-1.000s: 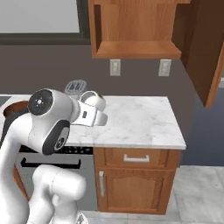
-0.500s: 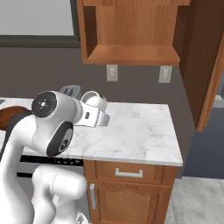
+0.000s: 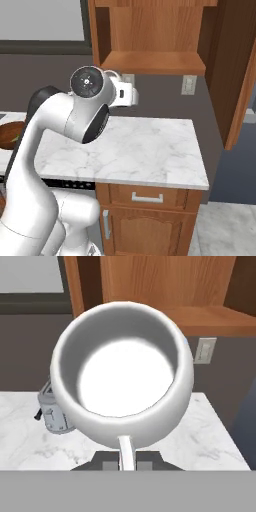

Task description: Move the mug from next to the sink to the open cabinet. Then, move the bowl with the lemon wedge to the fridge to clear the area for faucet cleaning.

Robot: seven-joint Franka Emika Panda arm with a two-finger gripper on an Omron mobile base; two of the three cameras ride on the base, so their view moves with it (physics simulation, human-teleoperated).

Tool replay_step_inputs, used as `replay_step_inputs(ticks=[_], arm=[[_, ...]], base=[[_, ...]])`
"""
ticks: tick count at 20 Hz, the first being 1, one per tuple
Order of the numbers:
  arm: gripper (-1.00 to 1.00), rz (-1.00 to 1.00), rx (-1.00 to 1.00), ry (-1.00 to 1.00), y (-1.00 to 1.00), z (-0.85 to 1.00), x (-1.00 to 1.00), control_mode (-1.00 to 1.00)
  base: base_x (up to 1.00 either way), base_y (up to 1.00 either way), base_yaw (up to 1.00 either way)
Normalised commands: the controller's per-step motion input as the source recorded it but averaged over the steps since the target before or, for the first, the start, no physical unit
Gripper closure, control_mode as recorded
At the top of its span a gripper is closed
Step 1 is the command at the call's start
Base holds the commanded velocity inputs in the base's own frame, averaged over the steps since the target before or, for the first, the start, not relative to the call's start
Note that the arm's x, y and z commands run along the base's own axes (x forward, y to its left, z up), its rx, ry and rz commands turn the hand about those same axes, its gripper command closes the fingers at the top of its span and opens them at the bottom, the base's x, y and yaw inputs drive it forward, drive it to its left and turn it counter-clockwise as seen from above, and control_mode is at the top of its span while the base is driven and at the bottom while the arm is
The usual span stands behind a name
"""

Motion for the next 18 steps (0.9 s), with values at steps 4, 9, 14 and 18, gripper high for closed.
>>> replay_step_inputs(ticks=[4, 9, 14, 18], arm=[[1.0, 0.03, 0.01, 0.01, -0.05, 0.95, 0.29, -1.0], [1.0, 0.0, 0.02, -0.02, 0.02, 0.17, 0.21, -1.0], [1.0, -0.03, 0.0, -0.02, 0.07, -0.11, 0.47, -1.0], [1.0, -0.08, 0.0, 0.0, 0.14, -0.07, 0.7, -1.0]], base=[[0.0, 0.0, 0.0], [0.0, 0.0, 0.0], [0.0, 0.0, 0.0], [0.0, 0.0, 0.0]])
